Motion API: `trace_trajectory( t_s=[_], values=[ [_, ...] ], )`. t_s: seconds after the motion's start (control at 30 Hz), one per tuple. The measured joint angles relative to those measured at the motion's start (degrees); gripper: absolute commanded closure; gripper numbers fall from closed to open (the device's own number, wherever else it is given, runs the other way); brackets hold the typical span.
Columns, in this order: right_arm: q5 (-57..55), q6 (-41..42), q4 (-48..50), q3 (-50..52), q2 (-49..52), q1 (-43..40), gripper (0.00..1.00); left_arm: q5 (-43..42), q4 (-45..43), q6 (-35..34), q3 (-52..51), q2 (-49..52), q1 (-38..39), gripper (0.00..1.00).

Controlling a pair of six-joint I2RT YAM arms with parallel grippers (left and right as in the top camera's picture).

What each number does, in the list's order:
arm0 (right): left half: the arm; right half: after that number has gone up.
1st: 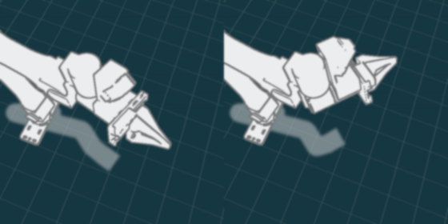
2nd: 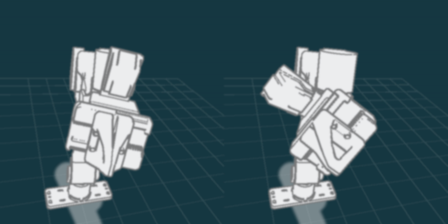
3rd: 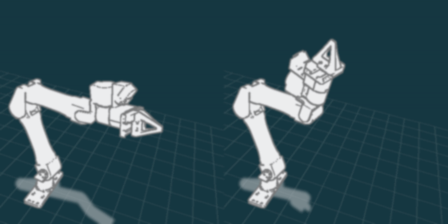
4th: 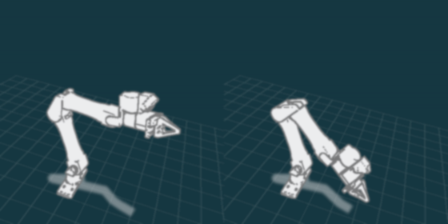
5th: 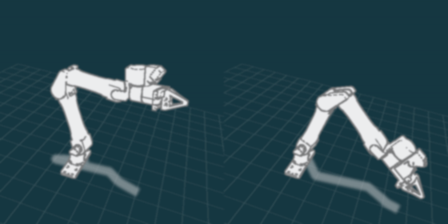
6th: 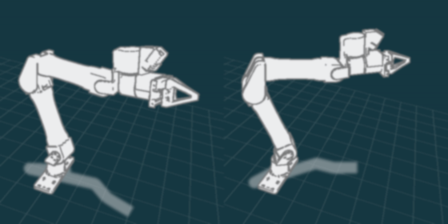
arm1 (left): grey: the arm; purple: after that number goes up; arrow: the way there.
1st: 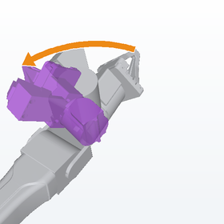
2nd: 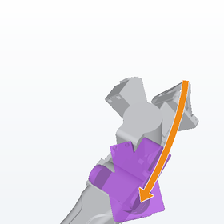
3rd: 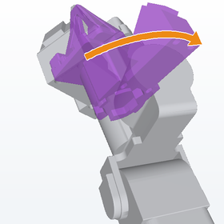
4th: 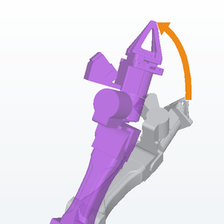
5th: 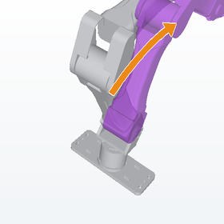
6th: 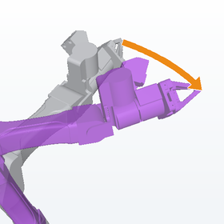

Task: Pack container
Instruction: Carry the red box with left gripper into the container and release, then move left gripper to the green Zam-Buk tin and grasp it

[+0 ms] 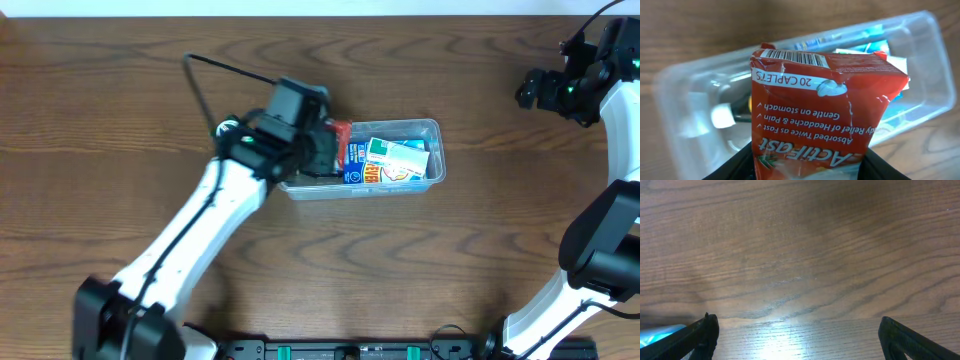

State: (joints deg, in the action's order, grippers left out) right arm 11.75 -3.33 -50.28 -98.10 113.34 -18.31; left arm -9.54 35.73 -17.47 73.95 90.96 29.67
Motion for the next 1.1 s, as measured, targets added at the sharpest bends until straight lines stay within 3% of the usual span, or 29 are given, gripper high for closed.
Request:
trace_trajectory(
  t_s=[0.3, 0.87, 0.9, 1.1],
  values=[
    [0.00, 0.02, 0.00, 0.00, 0.00, 0.02, 0.01, 2.29, -3.39, -4.81, 0.00, 8.90, 5.14, 0.47],
    [0.00, 0.02, 0.00, 0.00, 0.00, 0.02, 0.01, 5.27, -5.14, -5.25, 0.00, 9.84, 6.29, 0.44],
    [0.00, 0.02, 0.00, 0.00, 0.00, 0.00, 0.01, 5.29, -5.29, -5.25, 0.00, 9.84, 6.51, 0.37],
    [0.00, 0.02, 0.00, 0.00, 0.00, 0.02, 0.01, 5.29, -6.23, -5.46, 0.00, 9.84, 7.56, 0.30]
  ],
)
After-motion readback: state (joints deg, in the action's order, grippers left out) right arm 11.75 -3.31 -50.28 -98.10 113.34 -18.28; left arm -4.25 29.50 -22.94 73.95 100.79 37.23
